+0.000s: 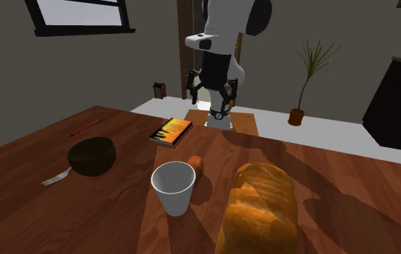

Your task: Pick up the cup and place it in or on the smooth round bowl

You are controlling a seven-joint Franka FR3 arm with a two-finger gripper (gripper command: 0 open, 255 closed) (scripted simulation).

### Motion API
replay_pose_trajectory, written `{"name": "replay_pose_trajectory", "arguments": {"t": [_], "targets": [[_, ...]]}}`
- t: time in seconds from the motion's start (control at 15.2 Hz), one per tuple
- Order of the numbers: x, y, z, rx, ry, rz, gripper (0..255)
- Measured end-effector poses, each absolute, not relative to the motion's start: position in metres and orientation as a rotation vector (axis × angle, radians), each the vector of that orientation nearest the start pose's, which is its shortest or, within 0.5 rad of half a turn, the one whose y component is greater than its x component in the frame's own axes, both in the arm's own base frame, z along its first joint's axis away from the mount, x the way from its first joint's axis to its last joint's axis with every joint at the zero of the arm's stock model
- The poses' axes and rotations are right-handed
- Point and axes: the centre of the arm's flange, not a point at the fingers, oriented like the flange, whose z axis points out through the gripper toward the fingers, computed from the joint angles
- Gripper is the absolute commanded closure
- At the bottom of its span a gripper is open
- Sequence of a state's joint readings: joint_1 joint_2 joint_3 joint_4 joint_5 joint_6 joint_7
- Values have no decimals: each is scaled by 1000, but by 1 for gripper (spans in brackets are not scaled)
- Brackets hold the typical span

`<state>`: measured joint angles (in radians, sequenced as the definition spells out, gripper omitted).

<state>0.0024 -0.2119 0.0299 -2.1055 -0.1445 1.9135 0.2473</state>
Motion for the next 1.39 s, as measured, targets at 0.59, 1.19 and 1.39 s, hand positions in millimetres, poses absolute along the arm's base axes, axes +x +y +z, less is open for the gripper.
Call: {"name": "replay_pose_trajectory", "arguments": {"t": [0.59, 1.19, 1.39], "targets": [[600, 10, 453, -3306, 293, -69, 0], [688, 10, 396, -3339, 309, -72, 0], [692, 6, 382, -3340, 309, -73, 0]]}}
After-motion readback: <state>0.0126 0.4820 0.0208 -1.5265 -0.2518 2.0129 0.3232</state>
